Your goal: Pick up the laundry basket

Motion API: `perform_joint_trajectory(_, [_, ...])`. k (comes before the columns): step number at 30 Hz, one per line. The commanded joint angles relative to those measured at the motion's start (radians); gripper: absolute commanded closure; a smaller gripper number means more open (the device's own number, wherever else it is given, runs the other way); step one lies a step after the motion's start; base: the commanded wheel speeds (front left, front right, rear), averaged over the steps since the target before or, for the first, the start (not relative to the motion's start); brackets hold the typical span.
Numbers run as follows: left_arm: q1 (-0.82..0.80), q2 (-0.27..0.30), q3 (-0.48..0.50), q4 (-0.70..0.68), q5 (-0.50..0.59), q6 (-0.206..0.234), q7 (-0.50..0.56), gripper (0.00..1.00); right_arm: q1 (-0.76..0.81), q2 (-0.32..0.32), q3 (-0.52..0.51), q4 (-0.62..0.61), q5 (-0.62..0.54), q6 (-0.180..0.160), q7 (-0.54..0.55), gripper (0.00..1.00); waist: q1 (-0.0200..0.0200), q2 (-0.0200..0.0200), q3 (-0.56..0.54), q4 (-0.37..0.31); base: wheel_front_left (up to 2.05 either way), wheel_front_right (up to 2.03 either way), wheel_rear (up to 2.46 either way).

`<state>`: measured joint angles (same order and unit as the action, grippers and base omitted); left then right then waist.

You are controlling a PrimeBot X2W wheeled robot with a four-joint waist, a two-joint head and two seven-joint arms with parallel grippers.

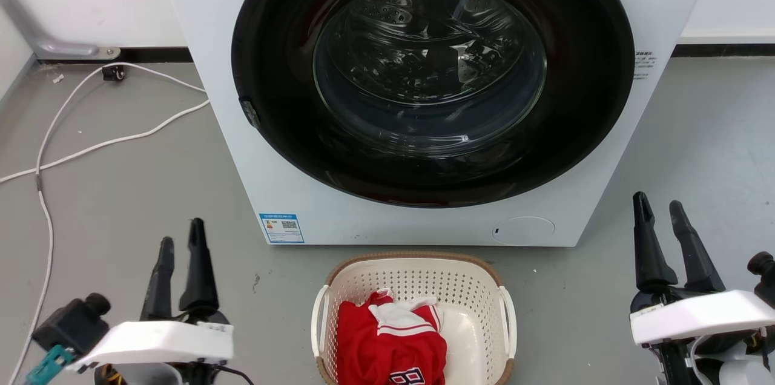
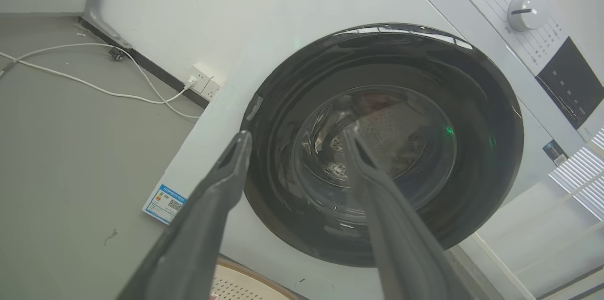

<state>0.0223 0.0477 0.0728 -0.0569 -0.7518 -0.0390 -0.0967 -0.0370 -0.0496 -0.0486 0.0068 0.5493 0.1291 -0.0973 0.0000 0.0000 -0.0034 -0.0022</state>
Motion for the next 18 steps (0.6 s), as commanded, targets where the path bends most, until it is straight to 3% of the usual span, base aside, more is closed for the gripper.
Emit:
perform_joint_trajectory(1, [-0.001,0.004,-0.010,-0.023,0.037,0.004,-0.009,0.00,-0.003,-0.002,-0.001,-0.019,-0.035,0.002,-0.008,0.00,0.0000,0.0000,0.000,0.000,0.00,0.00,0.00])
perform_joint_trajectory(9, [0.005,0.040,-0.110,-0.051,0.213,0.036,-0.032,0.00,0.009,-0.002,-0.001,-0.019,-0.143,0.002,-0.031,0.00,0.0000,0.0000,-0.001,-0.002,0.00,0.00,0.00])
perform_joint_trajectory(18, [0.008,0.121,-0.247,-0.046,0.330,0.156,-0.059,0.00,0.021,-0.002,-0.012,0.009,-0.262,0.002,-0.058,0.00,0.0000,0.0000,-0.003,-0.006,0.00,0.00,0.00])
